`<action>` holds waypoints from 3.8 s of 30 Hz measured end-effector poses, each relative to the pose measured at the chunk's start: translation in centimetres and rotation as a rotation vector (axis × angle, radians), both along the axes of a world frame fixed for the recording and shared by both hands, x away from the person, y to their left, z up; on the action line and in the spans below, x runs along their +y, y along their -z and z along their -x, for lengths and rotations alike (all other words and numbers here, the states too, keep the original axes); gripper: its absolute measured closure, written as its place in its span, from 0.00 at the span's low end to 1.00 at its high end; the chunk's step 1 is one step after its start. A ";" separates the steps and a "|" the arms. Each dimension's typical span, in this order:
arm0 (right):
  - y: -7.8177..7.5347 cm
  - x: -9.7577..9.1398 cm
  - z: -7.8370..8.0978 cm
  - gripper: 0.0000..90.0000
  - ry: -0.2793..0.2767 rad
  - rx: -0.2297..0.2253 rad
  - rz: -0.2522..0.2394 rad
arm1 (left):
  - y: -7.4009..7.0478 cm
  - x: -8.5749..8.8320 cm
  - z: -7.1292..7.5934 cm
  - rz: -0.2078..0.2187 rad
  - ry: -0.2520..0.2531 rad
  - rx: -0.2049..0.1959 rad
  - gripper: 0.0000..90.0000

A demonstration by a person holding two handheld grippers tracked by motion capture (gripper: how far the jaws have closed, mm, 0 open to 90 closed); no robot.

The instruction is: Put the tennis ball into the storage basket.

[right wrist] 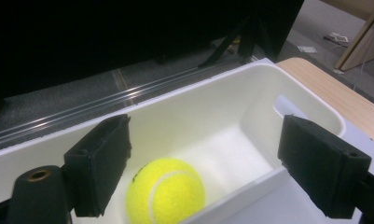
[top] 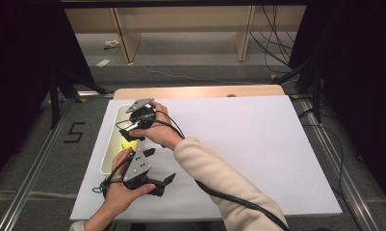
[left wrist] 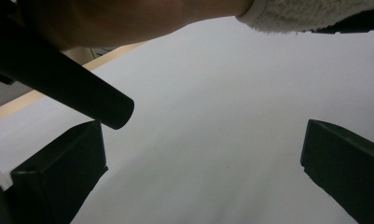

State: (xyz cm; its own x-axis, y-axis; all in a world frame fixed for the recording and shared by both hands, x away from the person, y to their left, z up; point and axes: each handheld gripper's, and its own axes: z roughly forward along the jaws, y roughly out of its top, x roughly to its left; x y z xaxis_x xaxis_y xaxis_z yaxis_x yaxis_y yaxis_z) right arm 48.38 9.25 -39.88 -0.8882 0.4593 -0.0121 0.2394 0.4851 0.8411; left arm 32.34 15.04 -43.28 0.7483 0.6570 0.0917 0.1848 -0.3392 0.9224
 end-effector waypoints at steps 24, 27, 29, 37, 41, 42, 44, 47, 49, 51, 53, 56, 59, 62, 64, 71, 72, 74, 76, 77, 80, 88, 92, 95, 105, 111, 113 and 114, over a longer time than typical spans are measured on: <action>-0.8 -4.4 0.3 0.21 0.050 -0.013 -0.034 | 0.0 0.0 0.0 0.001 -0.004 0.005 0.00; -0.9 -5.1 0.3 0.21 0.059 -0.013 -0.039 | 0.0 -0.1 0.1 0.002 -0.004 0.005 0.00; -1.0 -5.5 0.3 0.21 0.062 -0.016 -0.037 | 0.0 0.0 0.0 0.002 -0.004 0.005 0.00; -1.1 -6.9 0.5 0.21 0.078 -0.016 -0.041 | 0.0 0.0 0.0 0.003 -0.006 0.005 0.00; -1.2 -7.6 0.6 0.21 0.083 -0.020 -0.042 | 0.0 0.0 0.0 0.003 -0.007 0.006 0.00; -1.2 -7.8 0.7 0.21 0.088 -0.022 -0.044 | 0.0 0.0 0.0 0.003 -0.007 0.005 0.00; -1.2 -8.1 0.7 0.21 0.089 -0.024 -0.046 | 0.0 0.0 0.0 0.003 -0.007 0.005 0.00; -1.3 -8.6 0.8 0.21 0.094 -0.027 -0.048 | 0.0 0.0 0.1 0.002 -0.005 0.005 0.00; -1.3 -8.9 0.9 0.21 0.099 -0.025 -0.050 | 0.0 0.0 0.0 0.002 -0.006 0.005 0.00; -1.3 -9.2 0.9 0.21 0.101 -0.028 -0.053 | 0.0 0.0 0.0 0.002 -0.007 0.005 0.00; -1.3 -9.5 0.9 0.21 0.105 -0.024 -0.054 | 0.0 0.0 0.1 0.002 -0.007 0.004 0.00; -1.2 -9.9 0.9 0.21 0.114 -0.023 -0.061 | 0.0 0.0 0.0 -0.001 -0.007 0.001 0.00; -1.2 -10.5 0.9 0.21 0.122 -0.022 -0.069 | 0.0 0.1 0.0 0.000 -0.008 0.001 0.00; -1.1 -11.1 0.9 0.21 0.132 -0.020 -0.068 | 0.0 0.1 0.0 0.000 -0.010 0.000 0.00; -1.0 -11.5 0.9 0.21 0.143 -0.020 -0.074 | 0.0 0.1 0.0 0.001 -0.011 0.001 0.00; -0.9 -12.8 0.9 0.21 0.158 -0.015 -0.076 | 0.0 0.1 0.0 0.001 -0.011 0.001 0.00; -0.9 -12.9 0.9 0.21 0.161 -0.017 -0.077 | 0.0 0.1 0.0 0.002 -0.012 0.001 0.00; -0.9 -13.2 1.0 0.21 0.165 -0.014 -0.076 | 0.0 0.1 0.0 0.002 -0.013 0.000 0.00; -0.9 -13.5 1.0 0.21 0.171 -0.018 -0.080 | 0.0 0.2 0.0 0.001 -0.014 0.000 0.00; -1.0 -13.7 1.0 0.21 0.171 -0.019 -0.078 | 0.0 0.2 0.0 0.002 -0.014 0.000 0.00; -1.0 -14.1 1.0 0.21 0.178 -0.020 -0.078 | -0.1 0.2 0.0 0.002 -0.015 -0.001 0.00; -1.1 -15.3 1.2 0.21 0.191 -0.021 -0.081 | 0.0 0.3 0.0 0.005 -0.020 0.001 0.00; -1.0 -15.8 1.3 0.21 0.198 -0.016 -0.084 | -0.1 0.4 -0.2 -0.007 -0.024 -0.028 0.00; -0.8 -16.2 1.4 0.21 0.205 -0.014 -0.084 | -0.1 0.4 -0.2 -0.006 -0.025 -0.024 0.00; -0.4 -17.6 1.6 0.21 0.224 -0.009 -0.089 | 0.0 0.4 -0.1 0.008 -0.020 0.002 0.00; -0.2 -18.7 1.8 0.21 0.239 -0.004 -0.090 | 0.0 0.5 -0.1 0.006 -0.022 0.004 0.00; -0.2 -19.1 1.8 0.21 0.246 -0.004 -0.094 | 0.0 0.6 -0.2 0.003 -0.029 0.001 0.00; -0.2 -19.3 1.9 0.21 0.246 -0.002 -0.092 | 0.0 0.6 -0.2 0.002 -0.030 -0.002 0.00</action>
State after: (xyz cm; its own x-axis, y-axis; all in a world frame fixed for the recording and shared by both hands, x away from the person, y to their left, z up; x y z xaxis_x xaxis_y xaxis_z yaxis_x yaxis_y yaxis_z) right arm 46.50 -10.02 -39.66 -0.7498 0.6606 0.0386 0.3392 0.3337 0.8795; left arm 32.54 15.62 -43.24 0.7279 0.6795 0.0914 0.1935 -0.3314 0.9235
